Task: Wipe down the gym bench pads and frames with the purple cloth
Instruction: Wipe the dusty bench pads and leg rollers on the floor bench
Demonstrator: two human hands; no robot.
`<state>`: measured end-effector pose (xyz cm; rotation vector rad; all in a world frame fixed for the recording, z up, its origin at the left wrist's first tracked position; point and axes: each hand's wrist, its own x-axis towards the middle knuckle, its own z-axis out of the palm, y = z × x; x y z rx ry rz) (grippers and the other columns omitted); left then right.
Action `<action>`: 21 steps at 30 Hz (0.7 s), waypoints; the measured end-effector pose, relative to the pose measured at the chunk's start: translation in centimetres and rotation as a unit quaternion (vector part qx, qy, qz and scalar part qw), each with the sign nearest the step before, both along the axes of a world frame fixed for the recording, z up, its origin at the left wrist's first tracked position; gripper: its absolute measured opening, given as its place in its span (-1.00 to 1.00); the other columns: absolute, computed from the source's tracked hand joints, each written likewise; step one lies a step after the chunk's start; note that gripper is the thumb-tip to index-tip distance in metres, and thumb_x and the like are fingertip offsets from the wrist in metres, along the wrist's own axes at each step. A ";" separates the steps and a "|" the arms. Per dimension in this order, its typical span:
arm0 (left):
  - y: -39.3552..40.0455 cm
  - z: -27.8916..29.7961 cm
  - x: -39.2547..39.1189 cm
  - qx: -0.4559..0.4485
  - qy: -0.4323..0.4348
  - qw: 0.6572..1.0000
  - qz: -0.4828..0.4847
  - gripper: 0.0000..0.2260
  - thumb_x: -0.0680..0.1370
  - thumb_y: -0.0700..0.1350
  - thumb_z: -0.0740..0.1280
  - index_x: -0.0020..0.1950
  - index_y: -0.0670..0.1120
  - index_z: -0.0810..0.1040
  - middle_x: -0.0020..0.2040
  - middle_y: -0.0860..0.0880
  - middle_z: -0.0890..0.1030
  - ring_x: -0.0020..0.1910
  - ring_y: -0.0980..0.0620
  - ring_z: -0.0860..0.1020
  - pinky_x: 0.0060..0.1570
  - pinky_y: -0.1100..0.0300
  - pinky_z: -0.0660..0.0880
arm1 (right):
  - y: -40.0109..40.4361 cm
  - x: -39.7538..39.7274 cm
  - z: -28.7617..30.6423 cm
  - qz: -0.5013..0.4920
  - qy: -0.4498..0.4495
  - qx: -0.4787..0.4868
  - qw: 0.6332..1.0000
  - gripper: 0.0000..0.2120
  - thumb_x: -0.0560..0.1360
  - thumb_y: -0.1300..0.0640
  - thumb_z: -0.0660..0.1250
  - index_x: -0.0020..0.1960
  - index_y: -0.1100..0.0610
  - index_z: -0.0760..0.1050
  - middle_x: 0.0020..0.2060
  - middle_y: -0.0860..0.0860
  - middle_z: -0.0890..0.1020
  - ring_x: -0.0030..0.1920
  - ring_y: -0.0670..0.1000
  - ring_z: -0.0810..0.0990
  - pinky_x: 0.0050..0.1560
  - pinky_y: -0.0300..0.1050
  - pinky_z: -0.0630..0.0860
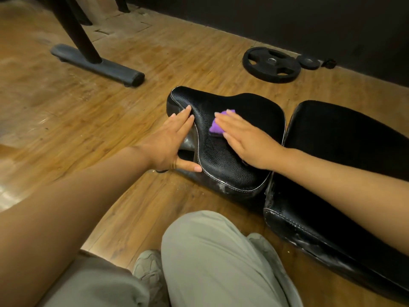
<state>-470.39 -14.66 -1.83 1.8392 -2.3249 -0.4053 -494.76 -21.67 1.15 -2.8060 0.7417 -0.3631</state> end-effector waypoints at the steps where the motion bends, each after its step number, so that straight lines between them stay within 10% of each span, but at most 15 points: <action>1: 0.0 0.0 0.0 -0.002 -0.001 1.000 -0.002 0.31 0.10 0.70 0.03 0.58 -0.12 -0.20 0.56 -0.05 -0.29 0.55 -0.12 -0.21 0.52 -0.13 -0.05 | 0.1 1.3 -0.1 -0.064 -0.014 0.020 0.998 -0.57 0.64 0.18 0.07 0.48 0.24 0.21 0.50 0.09 0.21 0.53 0.09 0.05 0.51 -0.19 -0.09; 5: -0.2 0.0 0.0 -0.014 -0.004 1.000 -0.009 0.31 0.10 0.70 0.02 0.57 -0.13 -0.21 0.56 -0.06 -0.30 0.55 -0.12 -0.22 0.53 -0.11 -0.08 | 4.2 1.3 -0.2 -0.116 0.000 -0.022 0.993 -0.53 0.63 0.10 0.06 0.48 0.28 0.17 0.49 0.15 0.20 0.52 0.16 0.04 0.53 0.05 -0.04; 10: 0.2 0.5 -0.3 -0.063 -0.025 0.997 -0.031 0.30 0.12 0.69 -0.07 0.56 -0.22 -0.14 0.57 -0.17 -0.21 0.55 -0.04 -0.22 0.49 0.11 -0.27 | 8.8 -0.8 -0.1 -0.028 0.069 -0.081 0.994 -0.46 0.63 -0.04 -0.04 0.52 0.23 0.10 0.52 0.08 0.13 0.53 0.08 -0.05 0.49 -0.16 -0.20; 21: 1.0 2.3 -0.9 -0.086 -0.064 0.994 -0.036 0.20 0.21 0.65 -0.04 0.48 -0.30 0.25 0.50 -0.25 0.25 0.51 -0.17 0.17 0.48 0.05 -0.10 | 2.8 2.2 -0.8 -0.147 -0.111 0.022 0.983 -0.63 0.58 0.06 0.25 0.35 0.15 0.45 0.34 0.01 0.47 0.41 -0.02 0.32 0.44 -0.23 0.17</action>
